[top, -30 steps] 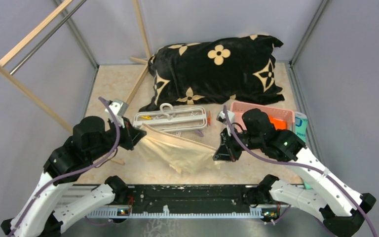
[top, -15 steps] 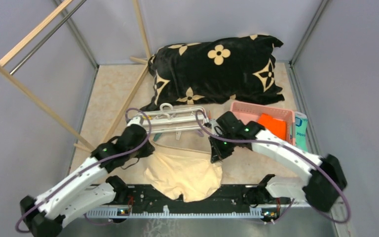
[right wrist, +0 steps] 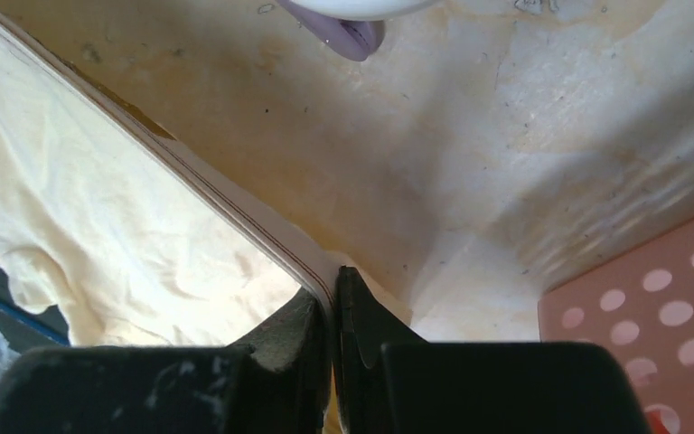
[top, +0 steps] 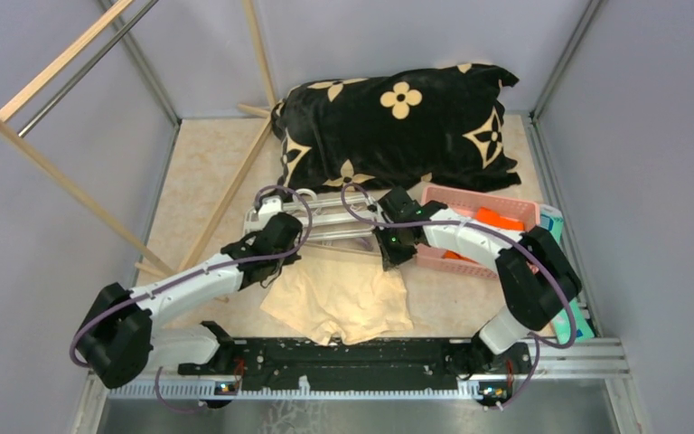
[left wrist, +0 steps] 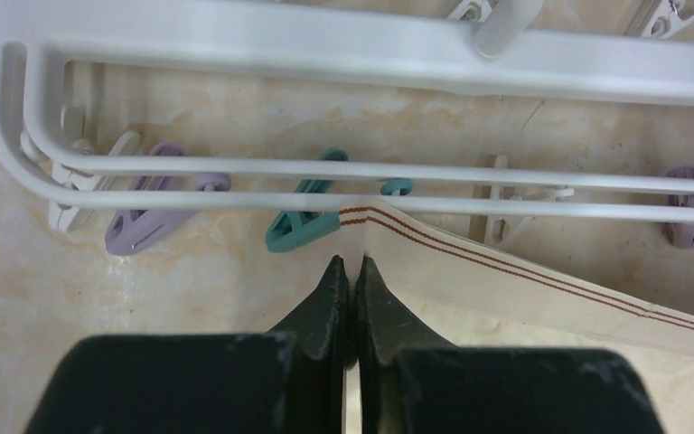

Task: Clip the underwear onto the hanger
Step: Flatten out the underwear at the center of the board, then pick up the hanger at the center of the board.

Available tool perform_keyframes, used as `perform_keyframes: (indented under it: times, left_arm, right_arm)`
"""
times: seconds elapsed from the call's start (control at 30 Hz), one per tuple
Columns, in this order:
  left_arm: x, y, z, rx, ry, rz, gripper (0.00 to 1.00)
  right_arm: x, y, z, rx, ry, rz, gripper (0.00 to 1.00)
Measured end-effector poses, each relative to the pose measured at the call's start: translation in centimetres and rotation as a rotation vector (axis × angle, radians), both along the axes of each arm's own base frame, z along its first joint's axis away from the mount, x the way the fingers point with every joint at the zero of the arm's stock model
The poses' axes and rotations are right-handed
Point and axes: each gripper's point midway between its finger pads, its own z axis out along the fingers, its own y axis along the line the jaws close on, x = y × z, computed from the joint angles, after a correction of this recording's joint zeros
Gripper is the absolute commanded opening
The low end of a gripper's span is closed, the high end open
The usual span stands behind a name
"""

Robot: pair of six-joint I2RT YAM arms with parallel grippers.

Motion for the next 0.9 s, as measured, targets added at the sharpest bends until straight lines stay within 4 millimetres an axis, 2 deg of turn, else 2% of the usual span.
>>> perform_keyframes:
  times: [0.03, 0.13, 0.2, 0.23, 0.27, 0.33, 0.47, 0.57, 0.63, 0.77, 0.9]
  left_arm:
    - [0.2, -0.1, 0.0, -0.001, -0.007, 0.001, 0.11]
    - [0.8, 0.1, -0.1, 0.001, -0.021, 0.01, 0.31]
    - [1.1, 0.4, -0.1, 0.007, -0.028, 0.018, 0.5]
    - [1.3, 0.6, 0.0, 0.012, -0.032, 0.021, 0.57]
    - [1.5, 0.9, 0.1, 0.017, -0.036, 0.026, 0.64]
    - [1.6, 1.3, 0.3, 0.026, -0.044, 0.032, 0.72]
    - [1.7, 2.2, 2.1, 0.023, -0.084, 0.037, 0.78]
    - [1.9, 3.2, 4.5, -0.004, -0.139, 0.055, 0.78]
    - [2.1, 4.1, 6.0, -0.031, -0.172, 0.074, 0.79]
    - [2.3, 5.8, 7.0, -0.075, -0.176, 0.111, 0.8]
    - [1.9, 6.7, 6.9, -0.129, -0.144, 0.129, 0.8]
  right_arm:
    - [0.1, -0.1, -0.4, -0.009, 0.005, 0.0, 0.15]
    - [0.3, -0.3, -0.7, -0.025, -0.001, -0.005, 0.27]
    - [0.8, -0.6, -0.8, -0.042, -0.02, -0.016, 0.35]
    - [1.0, -0.9, -0.8, -0.054, -0.031, -0.024, 0.43]
    - [1.3, -1.2, -0.6, -0.066, -0.049, -0.032, 0.5]
    - [1.9, -1.6, 0.4, -0.07, -0.1, -0.05, 0.56]
    - [3.4, -1.8, 4.6, -0.011, -0.262, -0.066, 0.61]
    - [4.2, -1.5, 8.6, 0.083, -0.423, -0.043, 0.61]
    - [4.1, -1.0, 10.1, 0.142, -0.486, 0.005, 0.62]
    - [3.9, 1.2, 11.5, 0.214, -0.562, 0.15, 0.66]
    - [3.0, 4.7, 10.2, 0.214, -0.587, 0.375, 0.66]
